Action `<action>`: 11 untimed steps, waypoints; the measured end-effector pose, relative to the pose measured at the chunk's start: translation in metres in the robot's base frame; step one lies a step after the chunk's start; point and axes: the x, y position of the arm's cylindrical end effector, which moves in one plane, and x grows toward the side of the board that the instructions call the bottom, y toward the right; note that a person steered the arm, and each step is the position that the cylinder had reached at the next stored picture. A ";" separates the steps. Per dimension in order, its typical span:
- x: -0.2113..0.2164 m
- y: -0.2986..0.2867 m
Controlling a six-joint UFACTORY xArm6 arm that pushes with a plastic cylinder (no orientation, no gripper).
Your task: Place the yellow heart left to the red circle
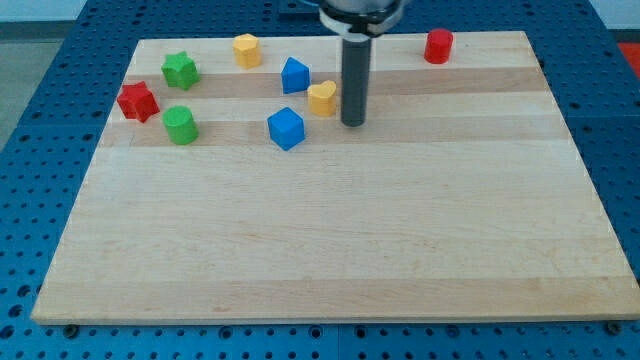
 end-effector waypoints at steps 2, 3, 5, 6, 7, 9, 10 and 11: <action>-0.005 -0.059; -0.026 -0.096; -0.012 -0.020; -0.032 0.006; -0.067 -0.014; -0.083 -0.054; -0.085 -0.031; -0.085 -0.018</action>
